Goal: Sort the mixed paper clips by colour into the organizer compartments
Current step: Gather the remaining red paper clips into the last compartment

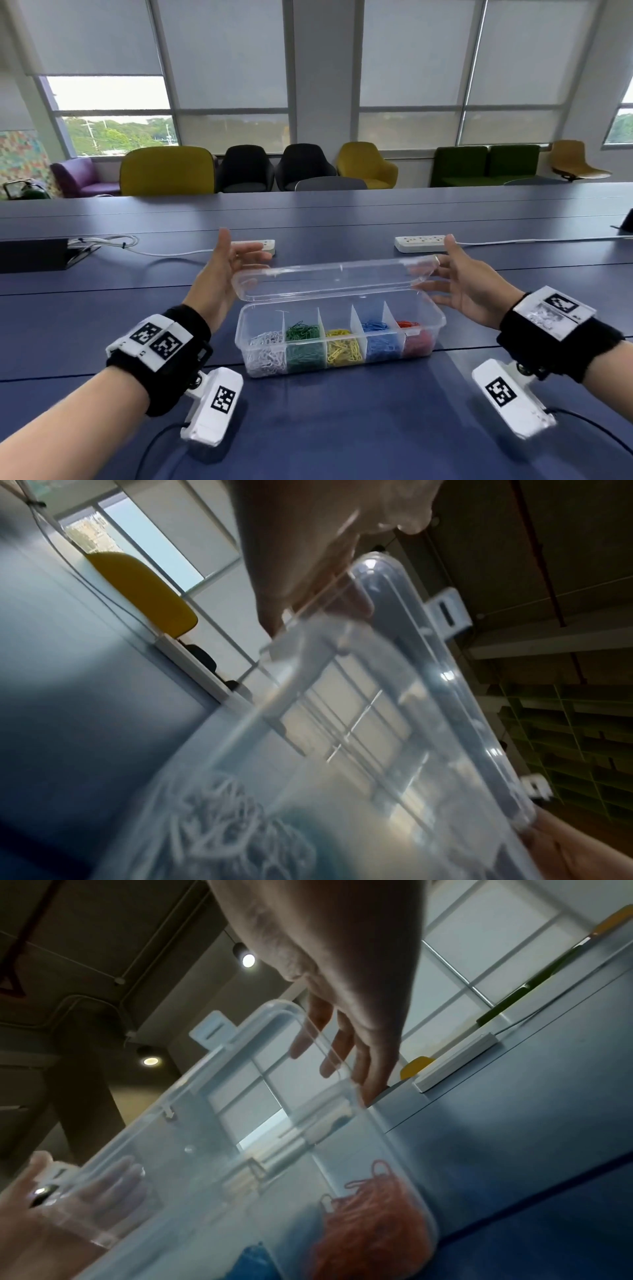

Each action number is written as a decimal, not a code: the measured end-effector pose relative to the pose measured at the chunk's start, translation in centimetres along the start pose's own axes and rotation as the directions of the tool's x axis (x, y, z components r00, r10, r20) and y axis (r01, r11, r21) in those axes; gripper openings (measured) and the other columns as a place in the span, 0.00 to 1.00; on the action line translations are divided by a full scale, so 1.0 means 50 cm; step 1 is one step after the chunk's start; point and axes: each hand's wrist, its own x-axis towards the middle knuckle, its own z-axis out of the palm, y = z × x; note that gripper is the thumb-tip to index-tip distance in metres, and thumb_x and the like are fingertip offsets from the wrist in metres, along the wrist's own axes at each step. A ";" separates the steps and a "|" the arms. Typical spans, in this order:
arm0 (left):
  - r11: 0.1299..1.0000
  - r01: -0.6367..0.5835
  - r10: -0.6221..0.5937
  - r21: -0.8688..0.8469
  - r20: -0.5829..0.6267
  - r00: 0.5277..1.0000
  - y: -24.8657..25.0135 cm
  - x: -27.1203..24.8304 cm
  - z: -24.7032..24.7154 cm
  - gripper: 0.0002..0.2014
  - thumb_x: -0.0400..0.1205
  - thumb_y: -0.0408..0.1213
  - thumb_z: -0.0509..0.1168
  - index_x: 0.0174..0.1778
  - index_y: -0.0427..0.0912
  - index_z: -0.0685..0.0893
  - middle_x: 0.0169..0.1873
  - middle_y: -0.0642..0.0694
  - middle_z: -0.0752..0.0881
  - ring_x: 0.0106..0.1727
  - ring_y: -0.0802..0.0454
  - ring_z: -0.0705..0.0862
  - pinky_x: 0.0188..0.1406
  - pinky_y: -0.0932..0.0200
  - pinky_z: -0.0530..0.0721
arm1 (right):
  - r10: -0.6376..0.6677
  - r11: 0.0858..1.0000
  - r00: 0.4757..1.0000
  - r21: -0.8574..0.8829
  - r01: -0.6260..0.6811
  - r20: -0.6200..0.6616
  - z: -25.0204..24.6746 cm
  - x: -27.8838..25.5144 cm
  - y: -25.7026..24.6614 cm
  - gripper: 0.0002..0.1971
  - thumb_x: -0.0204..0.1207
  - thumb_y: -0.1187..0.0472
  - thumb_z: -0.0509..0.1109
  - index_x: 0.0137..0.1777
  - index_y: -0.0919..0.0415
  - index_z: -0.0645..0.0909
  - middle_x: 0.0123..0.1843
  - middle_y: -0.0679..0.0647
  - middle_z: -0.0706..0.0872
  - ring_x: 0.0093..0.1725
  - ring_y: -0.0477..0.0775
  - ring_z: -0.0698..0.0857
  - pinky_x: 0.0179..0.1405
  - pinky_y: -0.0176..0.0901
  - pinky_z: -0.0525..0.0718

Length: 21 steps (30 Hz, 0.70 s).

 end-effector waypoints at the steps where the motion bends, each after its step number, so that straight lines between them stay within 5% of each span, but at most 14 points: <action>1: 0.999 0.035 -0.036 0.027 0.048 0.998 0.007 -0.002 -0.003 0.34 0.80 0.64 0.38 0.51 0.43 0.82 0.46 0.46 0.88 0.49 0.49 0.85 0.49 0.53 0.78 | 0.002 0.999 1.000 -0.047 -0.001 0.014 -0.001 -0.001 0.003 0.31 0.82 0.38 0.47 0.53 0.61 0.82 0.56 0.58 0.87 0.53 0.57 0.83 0.51 0.46 0.80; 4: 0.963 0.084 -0.134 0.257 0.184 0.974 0.001 -0.004 -0.010 0.41 0.76 0.71 0.33 0.56 0.47 0.83 0.53 0.48 0.89 0.59 0.53 0.83 0.67 0.48 0.70 | -0.034 0.935 0.996 -0.350 0.061 0.085 0.004 -0.011 0.006 0.30 0.83 0.40 0.44 0.57 0.57 0.83 0.60 0.53 0.85 0.58 0.49 0.82 0.51 0.39 0.78; 6: 0.887 0.076 -0.228 0.456 0.289 0.930 -0.008 -0.012 -0.009 0.48 0.63 0.84 0.38 0.62 0.53 0.80 0.59 0.54 0.86 0.64 0.61 0.79 0.75 0.49 0.57 | -0.065 0.822 0.983 -0.549 0.151 0.174 0.011 -0.015 0.008 0.27 0.84 0.43 0.44 0.70 0.54 0.76 0.70 0.49 0.77 0.69 0.49 0.75 0.62 0.38 0.74; 9: 0.734 -0.009 -0.335 0.679 0.373 0.865 -0.013 -0.027 -0.001 0.61 0.46 0.88 0.45 0.73 0.58 0.68 0.70 0.63 0.72 0.71 0.68 0.68 0.76 0.57 0.52 | 0.037 0.527 0.927 -0.795 0.299 0.373 0.021 -0.009 0.028 0.26 0.86 0.48 0.44 0.82 0.55 0.55 0.82 0.47 0.57 0.82 0.45 0.54 0.77 0.35 0.48; 11: 0.584 -0.126 -0.382 0.802 0.408 0.829 -0.015 -0.030 0.001 0.63 0.48 0.87 0.50 0.79 0.58 0.59 0.77 0.61 0.62 0.79 0.62 0.57 0.80 0.54 0.52 | 0.129 0.376 0.909 -0.867 0.326 0.397 0.018 -0.006 0.039 0.30 0.83 0.43 0.47 0.83 0.51 0.46 0.84 0.47 0.48 0.83 0.46 0.44 0.79 0.38 0.40; 14: 0.363 -0.296 -0.431 0.883 0.441 0.788 -0.021 -0.027 -0.012 0.65 0.45 0.87 0.54 0.80 0.63 0.50 0.80 0.61 0.56 0.81 0.61 0.50 0.82 0.43 0.49 | 0.217 0.342 0.895 -0.889 0.304 0.390 0.003 -0.009 0.035 0.37 0.78 0.38 0.54 0.83 0.44 0.40 0.84 0.46 0.43 0.83 0.51 0.41 0.81 0.47 0.42; 17: 0.258 -0.363 -0.490 0.895 0.445 0.749 -0.015 -0.024 -0.010 0.66 0.47 0.82 0.62 0.81 0.63 0.43 0.80 0.63 0.50 0.81 0.61 0.45 0.81 0.38 0.45 | 0.236 0.290 0.871 -0.886 0.360 0.431 -0.003 -0.015 0.037 0.51 0.65 0.23 0.53 0.82 0.44 0.36 0.83 0.46 0.43 0.82 0.53 0.43 0.81 0.47 0.44; 19: 0.202 -0.385 -0.515 0.900 0.432 0.740 -0.010 -0.025 -0.001 0.61 0.58 0.72 0.69 0.81 0.61 0.39 0.81 0.62 0.47 0.81 0.59 0.43 0.80 0.38 0.45 | 0.229 0.252 0.863 -0.884 0.395 0.451 -0.007 -0.019 0.042 0.64 0.48 0.12 0.48 0.82 0.45 0.35 0.82 0.45 0.44 0.81 0.52 0.46 0.81 0.47 0.47; 21: 0.226 -0.372 -0.503 0.900 0.435 0.747 -0.009 -0.027 0.002 0.57 0.68 0.60 0.74 0.82 0.58 0.39 0.80 0.60 0.49 0.80 0.58 0.44 0.81 0.43 0.46 | 0.215 0.198 0.866 -0.888 0.414 0.452 -0.008 -0.021 0.048 0.66 0.45 0.11 0.45 0.82 0.46 0.34 0.81 0.45 0.44 0.81 0.52 0.48 0.82 0.47 0.50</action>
